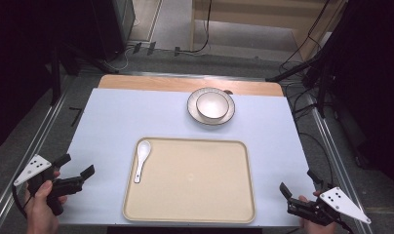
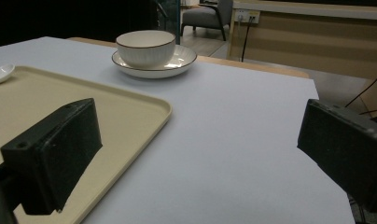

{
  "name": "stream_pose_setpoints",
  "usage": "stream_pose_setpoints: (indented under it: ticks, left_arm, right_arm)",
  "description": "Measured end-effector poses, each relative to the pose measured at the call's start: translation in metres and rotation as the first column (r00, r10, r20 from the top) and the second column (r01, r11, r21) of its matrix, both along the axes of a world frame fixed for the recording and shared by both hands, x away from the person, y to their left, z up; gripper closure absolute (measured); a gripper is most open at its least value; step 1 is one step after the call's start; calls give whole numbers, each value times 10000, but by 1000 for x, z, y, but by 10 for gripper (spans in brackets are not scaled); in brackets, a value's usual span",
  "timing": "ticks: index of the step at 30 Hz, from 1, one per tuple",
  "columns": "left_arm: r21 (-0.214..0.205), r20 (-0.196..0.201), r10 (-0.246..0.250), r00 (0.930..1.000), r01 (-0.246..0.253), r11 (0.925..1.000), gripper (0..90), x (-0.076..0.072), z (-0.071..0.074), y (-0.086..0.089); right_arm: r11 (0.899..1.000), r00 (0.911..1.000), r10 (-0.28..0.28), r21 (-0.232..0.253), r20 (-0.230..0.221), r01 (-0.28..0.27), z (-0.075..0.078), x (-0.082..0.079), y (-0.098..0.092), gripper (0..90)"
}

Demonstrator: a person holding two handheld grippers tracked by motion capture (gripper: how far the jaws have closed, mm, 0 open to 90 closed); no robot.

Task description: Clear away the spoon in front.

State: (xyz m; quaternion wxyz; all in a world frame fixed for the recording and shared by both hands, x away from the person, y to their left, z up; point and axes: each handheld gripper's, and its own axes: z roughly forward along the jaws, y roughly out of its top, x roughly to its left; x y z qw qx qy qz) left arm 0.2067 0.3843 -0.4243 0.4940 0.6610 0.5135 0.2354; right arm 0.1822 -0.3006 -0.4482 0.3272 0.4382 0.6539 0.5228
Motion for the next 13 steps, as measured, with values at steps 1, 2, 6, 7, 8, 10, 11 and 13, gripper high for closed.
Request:
stream_pose_setpoints:
  ticks: [1,2,6,7,8,10,11,13]
  left_arm:
    - [69,-20,-46,10000,46,10000,0,0,0,-1]
    - [96,-18,-68,10000,69,9999,0,0,-1,-2]
    - [190,-80,-238,9997,239,9995,0,1,-2,-7]
    - [216,-79,-269,9996,270,9994,0,1,-2,-8]
    - [229,-80,-211,9997,213,9995,0,1,-2,-9]
    - [176,-64,-148,9999,149,9997,0,1,-1,-10]
    - [186,-55,-104,9999,105,9998,0,1,-1,-11]
    - [204,-69,-103,9999,105,9997,0,1,-1,-13]
  right_arm:
    - [10000,10000,2,-6,-1,-2,0,0,0,0]
    - [10000,10000,-4,-19,11,4,0,0,0,0]
    - [10000,10000,35,-63,-14,-35,0,0,2,0]
    - [10000,10000,31,-78,2,-31,0,0,2,0]
    - [10000,10000,20,-64,-20,-20,0,0,2,0]
    - [10000,10000,23,-45,-16,-23,0,0,1,0]
    - [10000,10000,24,-41,-8,-24,0,0,1,0]
    - [10000,10000,36,-43,8,-36,0,0,1,0]
